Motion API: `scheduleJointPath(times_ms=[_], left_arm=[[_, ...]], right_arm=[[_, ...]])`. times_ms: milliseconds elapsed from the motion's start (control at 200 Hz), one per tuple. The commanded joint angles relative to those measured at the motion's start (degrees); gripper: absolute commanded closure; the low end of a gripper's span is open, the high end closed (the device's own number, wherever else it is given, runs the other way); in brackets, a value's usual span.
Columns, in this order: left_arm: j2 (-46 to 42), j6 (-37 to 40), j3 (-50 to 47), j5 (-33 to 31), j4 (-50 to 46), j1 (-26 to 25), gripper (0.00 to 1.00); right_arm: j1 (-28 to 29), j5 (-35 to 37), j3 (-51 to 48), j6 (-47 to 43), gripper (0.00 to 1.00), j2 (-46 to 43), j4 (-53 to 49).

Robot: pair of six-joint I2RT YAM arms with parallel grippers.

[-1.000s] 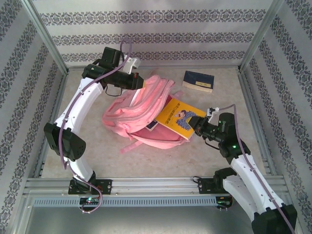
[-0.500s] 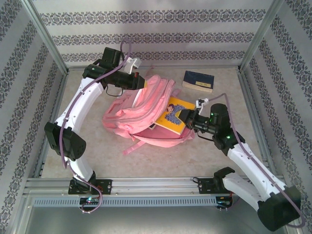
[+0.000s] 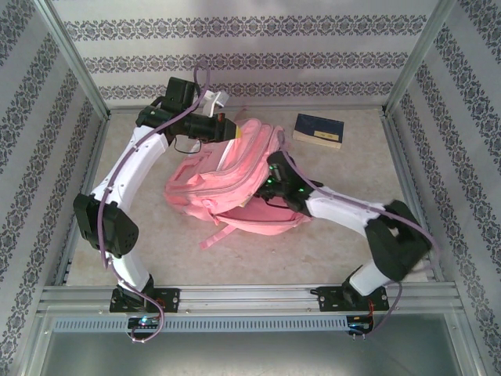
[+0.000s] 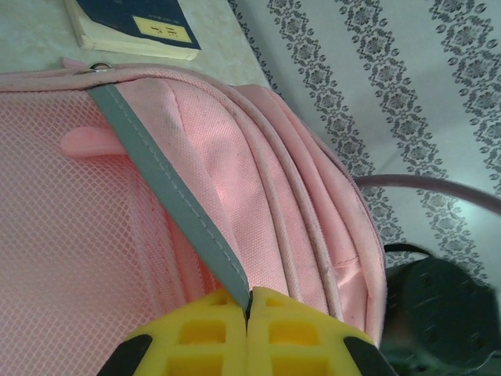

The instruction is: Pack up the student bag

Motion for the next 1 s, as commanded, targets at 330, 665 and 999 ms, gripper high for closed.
scheduleJointPath(times_ms=[330, 665, 999], left_arm=[[-3.6, -0.7, -1.8, -2.7, 9.3, 2.4, 1.00], [-4.1, -1.1, -12.3, -11.8, 11.0, 3.0, 1.00], [2.4, 4.5, -13.7, -25.4, 2.7, -7.6, 1.00]], right_arm=[[1.5, 8.6, 4.3, -6.6, 0.13, 0.9, 7.1], [-4.8, 11.6, -10.8, -12.9, 0.05, -18.1, -4.7], [-20.4, 26.3, -10.9, -23.1, 0.13, -30.5, -23.5]])
